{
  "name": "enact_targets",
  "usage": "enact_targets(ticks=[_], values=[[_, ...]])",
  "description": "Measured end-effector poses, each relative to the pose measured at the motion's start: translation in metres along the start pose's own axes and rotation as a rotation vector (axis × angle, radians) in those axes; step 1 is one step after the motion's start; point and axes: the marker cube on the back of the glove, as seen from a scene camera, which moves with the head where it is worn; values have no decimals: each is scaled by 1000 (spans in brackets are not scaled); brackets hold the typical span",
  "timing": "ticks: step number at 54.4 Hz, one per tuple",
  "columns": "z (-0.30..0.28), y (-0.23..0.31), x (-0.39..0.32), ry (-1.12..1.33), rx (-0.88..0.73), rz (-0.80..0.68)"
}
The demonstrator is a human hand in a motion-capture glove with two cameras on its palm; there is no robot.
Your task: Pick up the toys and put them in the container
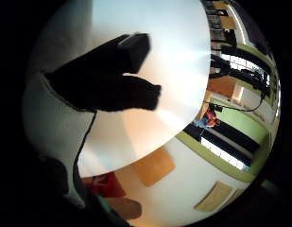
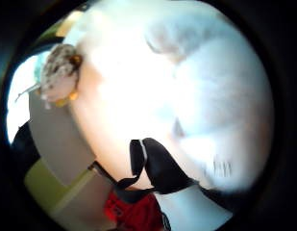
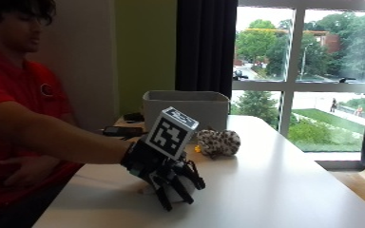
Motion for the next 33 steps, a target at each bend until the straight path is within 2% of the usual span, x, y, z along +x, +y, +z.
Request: enact_targets(ticks=[13, 20, 33], values=[[3, -2, 6, -65, 177, -13], [-4, -2, 1, 32, 310, -17], [-61, 19, -50, -51, 447, -120]])
